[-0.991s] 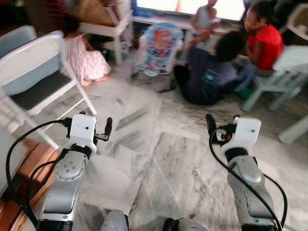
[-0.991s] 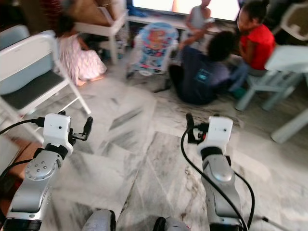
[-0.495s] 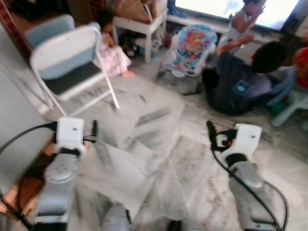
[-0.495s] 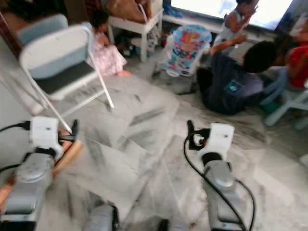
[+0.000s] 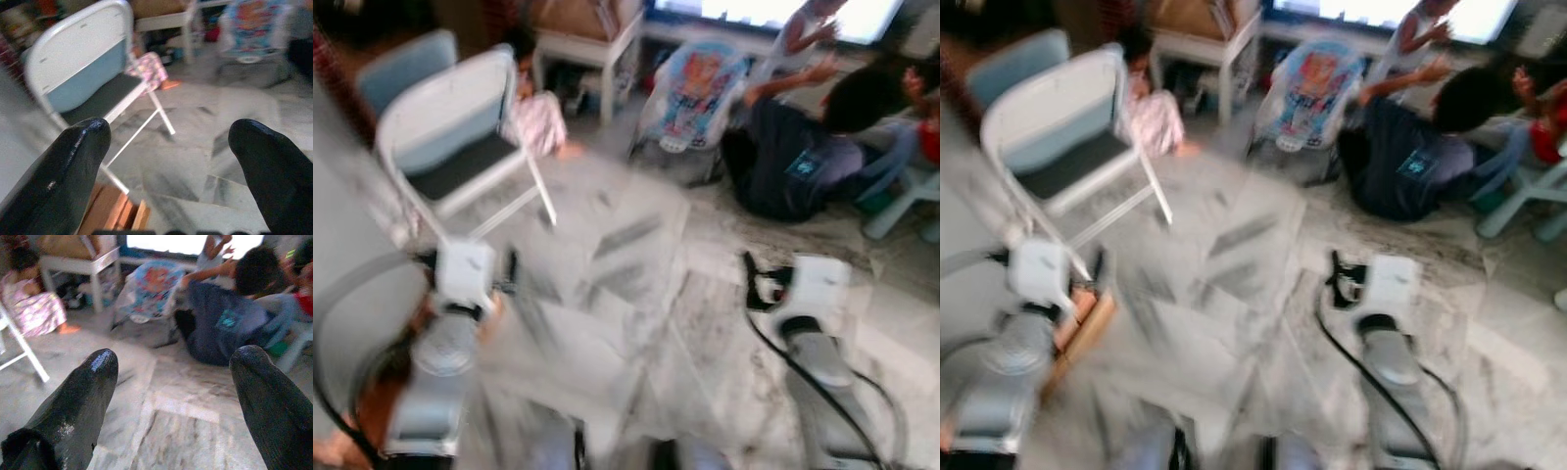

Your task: Restocking fridge

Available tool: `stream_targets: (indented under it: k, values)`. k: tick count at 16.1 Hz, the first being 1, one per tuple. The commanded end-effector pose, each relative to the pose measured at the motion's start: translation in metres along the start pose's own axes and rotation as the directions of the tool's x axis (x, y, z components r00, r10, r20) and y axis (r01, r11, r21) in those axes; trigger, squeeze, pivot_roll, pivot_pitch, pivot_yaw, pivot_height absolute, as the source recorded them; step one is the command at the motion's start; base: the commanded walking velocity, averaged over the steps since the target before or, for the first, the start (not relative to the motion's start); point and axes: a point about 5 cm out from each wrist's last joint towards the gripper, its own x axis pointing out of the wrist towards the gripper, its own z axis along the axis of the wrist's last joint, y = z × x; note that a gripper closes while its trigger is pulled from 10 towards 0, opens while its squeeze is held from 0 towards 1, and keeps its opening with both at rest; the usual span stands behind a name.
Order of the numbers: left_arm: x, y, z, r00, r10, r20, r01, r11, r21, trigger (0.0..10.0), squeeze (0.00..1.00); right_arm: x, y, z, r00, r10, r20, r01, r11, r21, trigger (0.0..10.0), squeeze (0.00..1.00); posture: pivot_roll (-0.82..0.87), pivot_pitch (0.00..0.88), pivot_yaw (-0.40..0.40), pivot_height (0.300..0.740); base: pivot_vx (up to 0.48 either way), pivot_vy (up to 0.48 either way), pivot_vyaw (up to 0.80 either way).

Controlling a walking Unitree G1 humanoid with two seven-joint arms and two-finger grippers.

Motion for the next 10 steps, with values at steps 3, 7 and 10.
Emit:
stream_targets:
  k: [3, 7, 10]
  values:
    - [0.012, 0.005, 0.007, 1.0, -0.009, 0.019, 0.009, 1.0, 0.029, 10.0, 0.0, 0.012, 0.011, 0.005, 0.999, 0.02, 0.03, -0.022, 0.998, 0.066, 10.0, 0.0, 0.06, 0.09, 0.035, 0.74, 0.0, 0.48, 0.0]
    - [0.002, 0.015, -0.003, 1.0, -0.016, 0.01, 0.016, 0.999, 0.049, 10.0, 0.0, -0.004, 0.01, -0.001, 0.999, 0.003, 0.033, -0.006, 0.994, 0.105, 10.0, 0.0, 0.05, 0.092, 0.021, 0.74, 0.0, 0.445, 0.0]
    - [-0.002, 0.007, -0.01, 0.999, -0.053, 0.006, 0.053, 0.998, 0.023, 10.0, 0.0, -0.012, 0.005, -0.006, 0.999, 0.046, 0.027, -0.047, 0.998, 0.033, 10.0, 0.0, 0.06, 0.054, 0.002, 0.74, 0.0, 0.0, 0.0]
